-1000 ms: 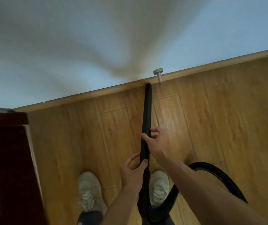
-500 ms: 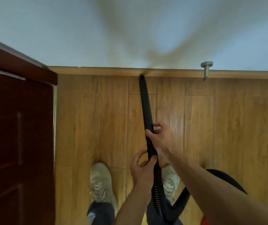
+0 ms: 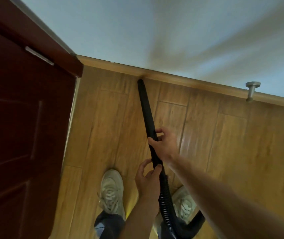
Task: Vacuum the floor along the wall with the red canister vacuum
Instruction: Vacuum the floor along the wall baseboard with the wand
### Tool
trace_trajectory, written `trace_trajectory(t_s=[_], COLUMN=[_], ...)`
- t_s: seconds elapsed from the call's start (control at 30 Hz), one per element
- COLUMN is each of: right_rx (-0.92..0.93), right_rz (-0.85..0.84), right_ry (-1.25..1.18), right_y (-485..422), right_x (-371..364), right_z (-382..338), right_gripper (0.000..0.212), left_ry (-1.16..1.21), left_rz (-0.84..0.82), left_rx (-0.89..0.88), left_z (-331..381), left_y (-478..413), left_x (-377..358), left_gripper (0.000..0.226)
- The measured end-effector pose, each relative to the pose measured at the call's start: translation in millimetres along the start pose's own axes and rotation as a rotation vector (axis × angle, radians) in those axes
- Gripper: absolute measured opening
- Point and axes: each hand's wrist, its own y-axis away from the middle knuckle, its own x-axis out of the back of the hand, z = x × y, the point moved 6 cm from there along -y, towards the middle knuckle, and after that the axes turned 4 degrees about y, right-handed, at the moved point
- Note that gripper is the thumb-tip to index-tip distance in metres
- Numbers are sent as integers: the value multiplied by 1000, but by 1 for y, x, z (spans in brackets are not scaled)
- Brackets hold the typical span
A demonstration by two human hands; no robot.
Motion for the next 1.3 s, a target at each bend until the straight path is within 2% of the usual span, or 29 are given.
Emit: trace_trajectory(t_s=[0.13, 0.43, 0.73, 1.0, 1.3], right_rx=[56, 176, 196, 119, -56], right_rz=[-80, -93, -111, -67, 51], right_ry=[103, 268, 225, 96, -99], right_y=[-7, -33, -46, -25, -2], right_x=[-23, -63, -89, -51, 21], right_z=[-21, -67, -91, -58, 5], right_gripper=[37, 39, 45, 36, 24], left_ry=[90, 245, 244, 135, -114], left_rz=[43, 31, 8, 4, -12], left_rx=[11, 4, -21, 33, 48], left_z=[14, 53, 81, 57, 16], left_y=[-6, -28, -43, -21, 15], left_x=[8, 15, 25, 19, -11], left_gripper=[24, 27, 27, 23, 21])
